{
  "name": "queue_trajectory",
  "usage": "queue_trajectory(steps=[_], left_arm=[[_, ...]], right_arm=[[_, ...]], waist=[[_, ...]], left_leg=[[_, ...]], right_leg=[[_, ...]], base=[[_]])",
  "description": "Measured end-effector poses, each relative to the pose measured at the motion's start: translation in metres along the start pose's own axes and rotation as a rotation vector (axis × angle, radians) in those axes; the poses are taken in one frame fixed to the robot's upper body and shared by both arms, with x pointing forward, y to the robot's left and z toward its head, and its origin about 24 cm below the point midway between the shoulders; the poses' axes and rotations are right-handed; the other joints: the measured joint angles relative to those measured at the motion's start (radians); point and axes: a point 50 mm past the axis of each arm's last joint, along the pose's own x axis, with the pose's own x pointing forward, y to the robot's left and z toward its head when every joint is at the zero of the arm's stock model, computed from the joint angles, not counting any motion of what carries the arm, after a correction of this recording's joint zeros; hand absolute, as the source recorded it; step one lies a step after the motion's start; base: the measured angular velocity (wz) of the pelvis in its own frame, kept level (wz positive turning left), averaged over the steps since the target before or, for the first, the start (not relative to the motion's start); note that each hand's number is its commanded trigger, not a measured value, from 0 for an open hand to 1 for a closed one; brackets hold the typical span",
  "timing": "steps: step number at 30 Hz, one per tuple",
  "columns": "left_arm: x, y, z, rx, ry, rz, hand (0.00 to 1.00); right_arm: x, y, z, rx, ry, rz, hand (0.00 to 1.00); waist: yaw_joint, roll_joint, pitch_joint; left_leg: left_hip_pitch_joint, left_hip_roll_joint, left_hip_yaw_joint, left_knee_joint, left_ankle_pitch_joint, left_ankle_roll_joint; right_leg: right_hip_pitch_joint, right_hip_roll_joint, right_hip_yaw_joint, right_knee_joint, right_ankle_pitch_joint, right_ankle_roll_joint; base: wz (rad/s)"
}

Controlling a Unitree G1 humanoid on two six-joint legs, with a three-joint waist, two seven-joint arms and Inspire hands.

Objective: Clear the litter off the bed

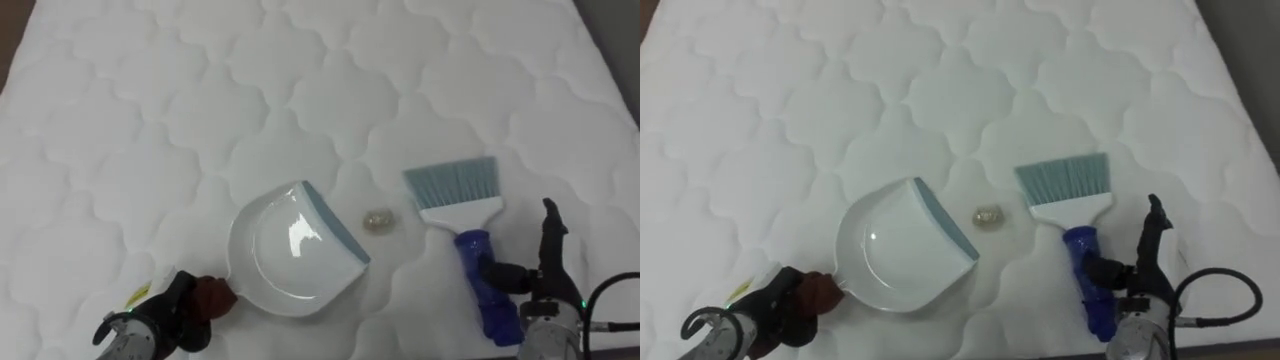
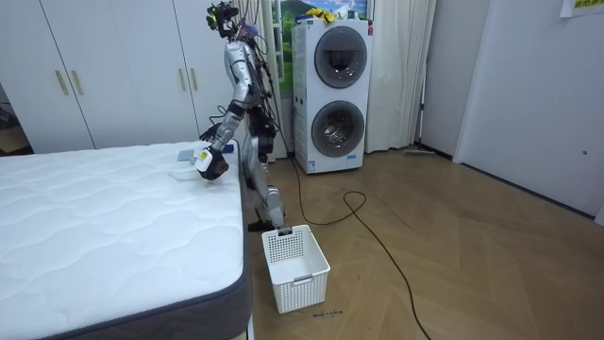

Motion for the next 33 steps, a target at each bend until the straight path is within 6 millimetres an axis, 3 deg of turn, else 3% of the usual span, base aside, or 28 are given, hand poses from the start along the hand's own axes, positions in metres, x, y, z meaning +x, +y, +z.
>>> queue_trajectory(steps=[28,33], left_arm=[[-0.001,-0.003,-0.003,-0.003,0.006,-0.009,1.0],[-0.001,-0.002,-0.002,-0.007,-0.002,0.001,1.0]], right_arm=[[-0.006,0.01,0.006,-0.076,-0.076,0.066,0.0],[-0.007,0.013,0.007,-0.12,-0.109,0.104,0.0]], waist=[[-0.002,0.004,0.0047],[-0.001,0.005,0.0093]], left_leg=[[-0.011,0.007,0.001,-0.002,0.0,0.0],[-0.012,0.006,0.001,-0.012,0.0,0.0]], right_leg=[[0.001,0.004,-0.011,-0.018,0.0,0.0],[-0.001,0.005,-0.012,-0.018,0.0,0.0]], base=[[0.01],[0.0]])
